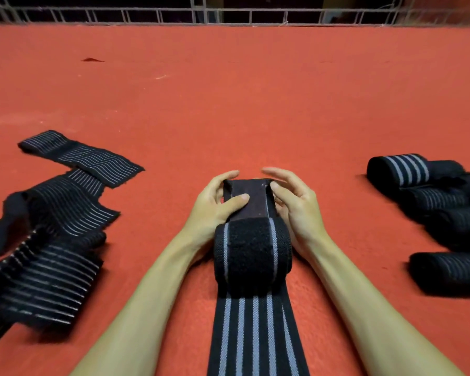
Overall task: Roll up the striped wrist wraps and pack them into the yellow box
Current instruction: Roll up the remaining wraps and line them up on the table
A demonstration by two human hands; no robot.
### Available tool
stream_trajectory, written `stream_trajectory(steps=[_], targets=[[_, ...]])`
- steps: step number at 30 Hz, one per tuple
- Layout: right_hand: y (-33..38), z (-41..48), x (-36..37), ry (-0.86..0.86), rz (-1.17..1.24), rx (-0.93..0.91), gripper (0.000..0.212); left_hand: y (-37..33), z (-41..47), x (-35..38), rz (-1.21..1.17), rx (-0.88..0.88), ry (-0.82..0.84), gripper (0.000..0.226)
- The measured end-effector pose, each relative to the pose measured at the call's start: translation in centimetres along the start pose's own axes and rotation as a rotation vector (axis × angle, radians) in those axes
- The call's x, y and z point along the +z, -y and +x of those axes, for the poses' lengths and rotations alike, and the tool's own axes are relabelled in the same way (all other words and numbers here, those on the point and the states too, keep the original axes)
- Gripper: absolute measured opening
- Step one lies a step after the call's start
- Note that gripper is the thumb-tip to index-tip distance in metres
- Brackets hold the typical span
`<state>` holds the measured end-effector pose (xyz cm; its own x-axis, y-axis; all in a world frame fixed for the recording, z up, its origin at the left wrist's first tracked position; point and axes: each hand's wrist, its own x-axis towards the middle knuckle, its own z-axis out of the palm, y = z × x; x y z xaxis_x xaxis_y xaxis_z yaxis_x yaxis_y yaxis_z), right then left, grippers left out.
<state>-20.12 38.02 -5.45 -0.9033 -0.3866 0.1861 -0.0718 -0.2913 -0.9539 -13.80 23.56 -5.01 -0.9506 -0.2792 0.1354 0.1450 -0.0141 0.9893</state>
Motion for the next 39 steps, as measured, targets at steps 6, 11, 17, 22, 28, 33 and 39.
stream_trajectory(steps=[6,11,17,22,28,33,39], targets=[[0.4,-0.1,0.4,-0.025,-0.064,0.111,0.028,0.1,-0.2,-0.2,0.127,0.185,-0.036,0.039],[0.9,-0.4,0.5,0.002,-0.137,0.042,0.012,-0.2,-0.4,-0.3,0.112,0.216,-0.048,0.042],[0.9,-0.9,0.3,0.086,-0.035,0.042,0.012,-1.0,-1.0,0.4,-0.003,0.032,-0.013,0.047],[0.6,-0.7,-0.3,0.086,0.064,0.071,0.023,-1.1,-1.2,0.4,-0.206,-0.178,0.130,0.045],[0.2,-0.4,-0.7,0.115,0.025,0.008,0.028,-0.8,-1.0,0.4,-0.118,-0.182,0.020,0.033],[0.4,-0.5,-0.5,0.149,-0.001,-0.003,0.041,-0.4,-0.8,0.1,-0.092,-0.048,-0.018,0.037],[0.4,-0.6,0.7,0.037,0.063,0.131,0.042,-0.5,-0.7,-0.2,-0.066,0.162,-0.017,0.037]])
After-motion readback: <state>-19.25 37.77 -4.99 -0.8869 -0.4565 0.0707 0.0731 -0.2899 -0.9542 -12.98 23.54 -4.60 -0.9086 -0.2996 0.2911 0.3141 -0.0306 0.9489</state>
